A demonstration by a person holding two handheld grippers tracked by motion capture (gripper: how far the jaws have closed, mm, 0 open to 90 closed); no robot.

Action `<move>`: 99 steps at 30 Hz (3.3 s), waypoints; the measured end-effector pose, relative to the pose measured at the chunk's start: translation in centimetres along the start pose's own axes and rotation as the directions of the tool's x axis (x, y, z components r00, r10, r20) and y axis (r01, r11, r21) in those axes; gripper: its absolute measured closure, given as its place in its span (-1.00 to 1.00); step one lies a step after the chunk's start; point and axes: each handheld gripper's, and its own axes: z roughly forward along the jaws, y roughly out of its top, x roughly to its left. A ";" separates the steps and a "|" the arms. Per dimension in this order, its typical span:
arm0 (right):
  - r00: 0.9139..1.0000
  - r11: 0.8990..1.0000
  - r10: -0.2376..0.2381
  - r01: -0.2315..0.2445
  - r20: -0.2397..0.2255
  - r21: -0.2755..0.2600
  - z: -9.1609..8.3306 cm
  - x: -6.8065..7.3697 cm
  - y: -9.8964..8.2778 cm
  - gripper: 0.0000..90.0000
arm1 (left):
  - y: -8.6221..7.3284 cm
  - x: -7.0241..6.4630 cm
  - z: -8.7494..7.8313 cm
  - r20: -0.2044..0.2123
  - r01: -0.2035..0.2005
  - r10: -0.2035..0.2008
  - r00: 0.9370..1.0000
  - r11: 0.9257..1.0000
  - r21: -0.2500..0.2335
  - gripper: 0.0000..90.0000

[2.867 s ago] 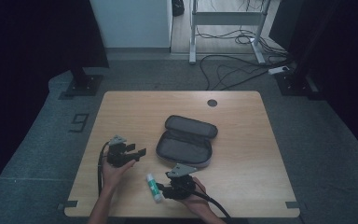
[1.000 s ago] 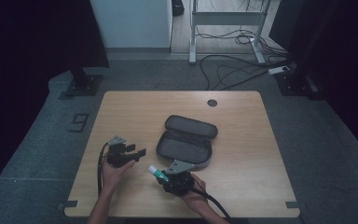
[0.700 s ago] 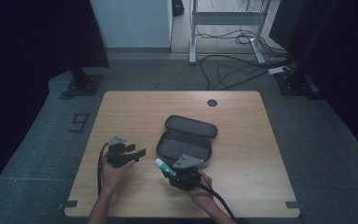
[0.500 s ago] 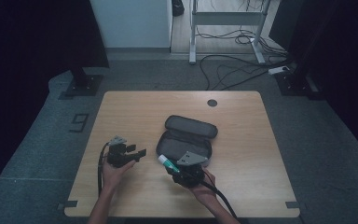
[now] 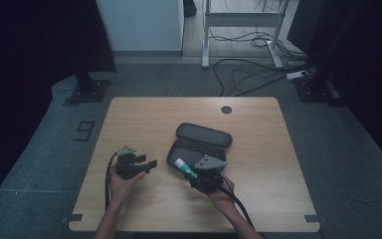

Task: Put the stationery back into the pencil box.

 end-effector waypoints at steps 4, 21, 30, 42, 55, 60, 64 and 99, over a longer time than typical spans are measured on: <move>1.000 1.000 0.005 -0.005 0.012 -0.001 0.1 -0.7 0.4 0.44 | 0.0 -0.1 0.1 0.001 -0.004 0.004 1.000 1.000 0.001 -0.17; 0.996 0.998 0.058 -0.060 0.063 0.021 1.5 -4.0 0.3 0.44 | -0.1 -0.5 0.3 0.012 -0.017 0.017 1.000 1.000 0.021 -0.18; 0.991 0.995 0.084 -0.088 0.101 0.041 2.2 -5.4 -0.4 0.44 | -0.1 -0.5 0.4 0.013 -0.017 0.017 1.000 0.999 0.029 -0.18; 0.983 0.992 0.099 -0.109 0.153 0.057 2.6 -6.8 -1.0 0.44 | -0.3 -0.6 0.7 0.017 -0.019 0.019 1.000 0.999 0.042 -0.18; 0.982 0.991 0.080 -0.097 0.172 0.093 3.6 -6.7 -1.6 0.44 | -0.3 -0.5 0.7 0.017 -0.021 0.020 1.000 0.999 0.042 -0.18; 0.982 0.990 0.045 -0.068 0.185 0.120 3.9 -6.5 -1.7 0.43 | -0.3 -0.6 0.8 0.017 -0.022 0.021 1.000 0.999 0.045 -0.18; 0.981 0.989 0.015 -0.043 0.192 0.144 4.0 -6.3 -1.8 0.42 | -0.3 -0.6 0.8 0.018 -0.023 0.022 1.000 0.999 0.048 -0.18; 0.971 0.994 0.104 -0.096 0.215 -0.045 -5.0 -9.0 -4.1 -0.11 | -0.3 -0.5 0.3 0.012 -0.022 0.022 1.000 0.999 0.036 -0.19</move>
